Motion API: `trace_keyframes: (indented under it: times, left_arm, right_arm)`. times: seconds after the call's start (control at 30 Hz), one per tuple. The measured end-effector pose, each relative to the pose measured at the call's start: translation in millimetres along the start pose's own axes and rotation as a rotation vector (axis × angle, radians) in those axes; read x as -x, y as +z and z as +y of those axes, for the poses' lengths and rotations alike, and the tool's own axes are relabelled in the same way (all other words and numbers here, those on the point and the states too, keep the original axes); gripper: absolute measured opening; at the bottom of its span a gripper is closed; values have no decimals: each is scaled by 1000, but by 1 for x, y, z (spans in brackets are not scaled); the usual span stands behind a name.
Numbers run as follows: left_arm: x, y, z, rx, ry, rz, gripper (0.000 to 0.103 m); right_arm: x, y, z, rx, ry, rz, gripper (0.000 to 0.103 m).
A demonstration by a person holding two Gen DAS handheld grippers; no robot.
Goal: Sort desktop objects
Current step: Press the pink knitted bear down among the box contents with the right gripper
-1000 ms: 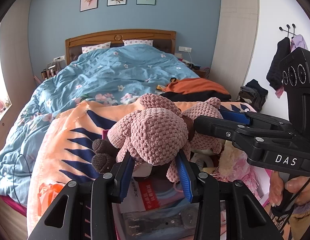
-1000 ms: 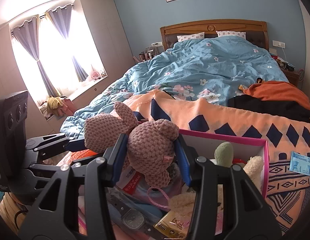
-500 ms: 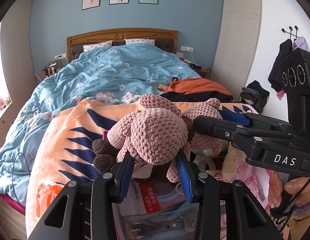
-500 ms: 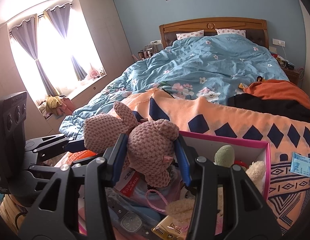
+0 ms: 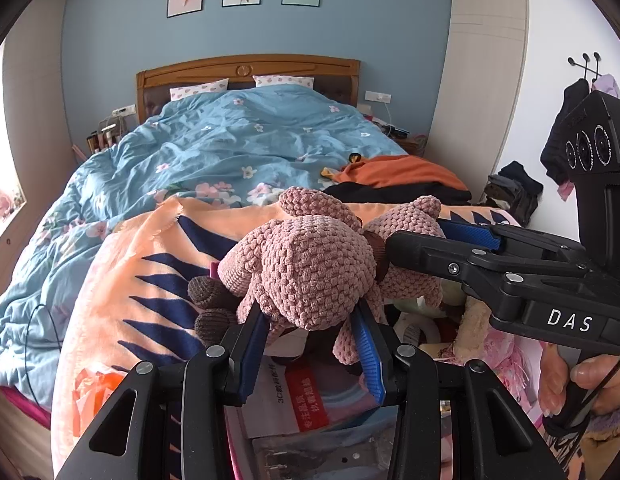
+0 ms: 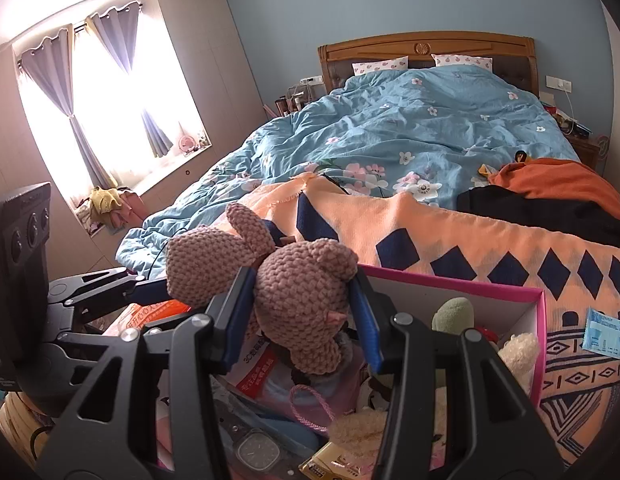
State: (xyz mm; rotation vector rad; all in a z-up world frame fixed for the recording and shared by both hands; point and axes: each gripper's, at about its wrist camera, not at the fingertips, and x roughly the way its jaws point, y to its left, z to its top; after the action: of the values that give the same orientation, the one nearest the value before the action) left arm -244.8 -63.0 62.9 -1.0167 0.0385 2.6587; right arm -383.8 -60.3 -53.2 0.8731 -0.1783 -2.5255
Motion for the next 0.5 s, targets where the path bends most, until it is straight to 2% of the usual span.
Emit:
trace_keyframes:
  times: [0.5]
  left_arm:
    - [-5, 1, 5, 1, 16, 8, 42]
  right_arm:
    - [-11, 5, -6, -4, -6, 17, 50]
